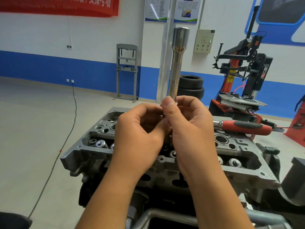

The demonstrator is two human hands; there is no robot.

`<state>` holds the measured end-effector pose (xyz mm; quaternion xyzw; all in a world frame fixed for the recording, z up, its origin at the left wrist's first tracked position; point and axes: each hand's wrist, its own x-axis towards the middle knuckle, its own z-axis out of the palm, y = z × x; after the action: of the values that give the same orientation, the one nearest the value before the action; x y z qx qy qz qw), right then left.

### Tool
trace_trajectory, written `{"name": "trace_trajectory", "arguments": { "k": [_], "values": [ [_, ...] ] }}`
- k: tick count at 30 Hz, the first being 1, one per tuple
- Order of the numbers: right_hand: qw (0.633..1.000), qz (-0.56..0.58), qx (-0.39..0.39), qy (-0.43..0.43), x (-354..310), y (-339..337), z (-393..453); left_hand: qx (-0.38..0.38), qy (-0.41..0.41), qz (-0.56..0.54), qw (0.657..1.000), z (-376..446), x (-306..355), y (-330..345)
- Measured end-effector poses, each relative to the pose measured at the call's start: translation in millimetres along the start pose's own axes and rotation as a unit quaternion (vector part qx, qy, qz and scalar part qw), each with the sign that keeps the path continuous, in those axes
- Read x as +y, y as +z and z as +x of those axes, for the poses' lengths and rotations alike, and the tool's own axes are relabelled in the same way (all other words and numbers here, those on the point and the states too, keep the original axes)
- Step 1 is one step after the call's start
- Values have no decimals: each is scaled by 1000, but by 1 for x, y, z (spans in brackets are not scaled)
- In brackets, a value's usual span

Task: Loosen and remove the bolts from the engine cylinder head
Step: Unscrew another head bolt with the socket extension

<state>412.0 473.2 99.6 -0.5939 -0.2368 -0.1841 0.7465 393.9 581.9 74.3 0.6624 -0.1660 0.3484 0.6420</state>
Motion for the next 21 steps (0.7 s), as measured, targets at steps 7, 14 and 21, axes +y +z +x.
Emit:
{"name": "trace_trajectory", "arguments": {
  "k": [7, 14, 21],
  "values": [
    [1000, -2, -13, 6, -1, 2, 1, -28, -28, -22, 999, 2, 0, -2],
    [1000, 3, -3, 6, 0, 0, 0, 1, 0, 13, 1000, 0, 0, 0],
    [1000, 4, -17, 7, 0, 1, 0, -36, -26, -16, 999, 1, 1, -4]
  ]
}}
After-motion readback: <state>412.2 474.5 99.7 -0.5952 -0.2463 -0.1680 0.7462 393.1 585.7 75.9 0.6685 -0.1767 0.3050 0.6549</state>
